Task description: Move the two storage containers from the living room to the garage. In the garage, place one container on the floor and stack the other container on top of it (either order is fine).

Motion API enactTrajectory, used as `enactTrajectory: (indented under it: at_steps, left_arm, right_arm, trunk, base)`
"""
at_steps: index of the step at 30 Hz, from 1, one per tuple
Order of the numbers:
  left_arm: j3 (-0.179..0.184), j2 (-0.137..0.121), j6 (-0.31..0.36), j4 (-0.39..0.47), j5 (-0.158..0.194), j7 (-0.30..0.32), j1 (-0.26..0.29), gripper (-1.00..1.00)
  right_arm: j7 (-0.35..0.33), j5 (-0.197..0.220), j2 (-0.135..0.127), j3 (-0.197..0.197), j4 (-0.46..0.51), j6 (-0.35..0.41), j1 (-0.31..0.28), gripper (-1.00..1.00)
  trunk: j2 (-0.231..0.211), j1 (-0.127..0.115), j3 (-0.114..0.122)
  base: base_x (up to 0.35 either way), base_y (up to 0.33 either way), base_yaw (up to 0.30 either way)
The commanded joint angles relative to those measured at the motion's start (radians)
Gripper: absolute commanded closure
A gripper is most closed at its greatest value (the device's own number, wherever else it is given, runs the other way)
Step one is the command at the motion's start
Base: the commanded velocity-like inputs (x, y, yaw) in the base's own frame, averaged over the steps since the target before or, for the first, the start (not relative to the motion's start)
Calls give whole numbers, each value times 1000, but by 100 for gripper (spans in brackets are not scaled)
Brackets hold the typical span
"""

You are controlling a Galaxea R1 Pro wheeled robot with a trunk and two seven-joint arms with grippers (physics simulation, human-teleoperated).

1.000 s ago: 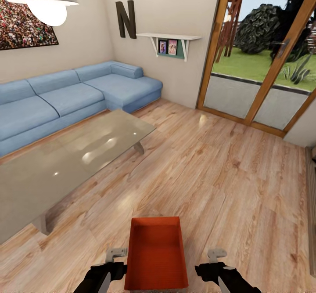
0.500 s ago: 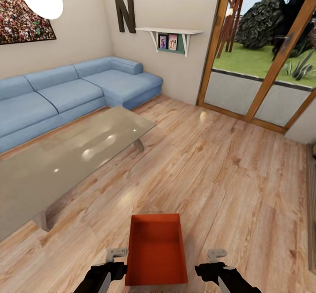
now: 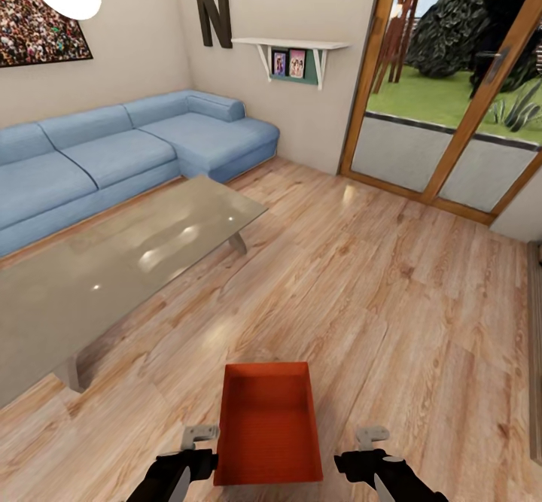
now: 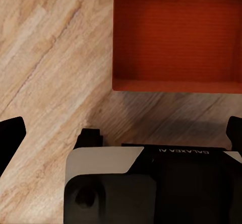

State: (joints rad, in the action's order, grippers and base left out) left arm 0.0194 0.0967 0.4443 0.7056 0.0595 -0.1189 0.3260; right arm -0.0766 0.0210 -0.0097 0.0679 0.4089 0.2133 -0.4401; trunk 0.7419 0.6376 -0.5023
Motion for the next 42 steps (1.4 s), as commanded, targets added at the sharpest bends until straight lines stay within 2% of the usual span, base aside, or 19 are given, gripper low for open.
enactTrajectory:
  at_steps: [1,26,33,42]
  left_arm:
    - [2,0,5,2,6,-7,0,-100]
    - [2,-1,5,3,3,-7,0,-100]
    - [2,0,5,3,6,-9,1,-100]
    - [2,0,5,3,6,-10,1,-100]
  right_arm:
    - [0,2,-1,6,2,6,0,-100]
    - [0,0,-1,5,2,5,0,-100]
    - [1,1,-1,6,2,-61,0,-100]
    - [1,3,-1,6,2,-70,0,-100]
  trunk:
    - [8,4,-4]
    - [183,100,-83]
    - [232,127,-105]
    - [295,161,-133]
  base:
    - [0,0,0]
    - [0,0,0]
    - [0,0,0]
    - [0,0,3]
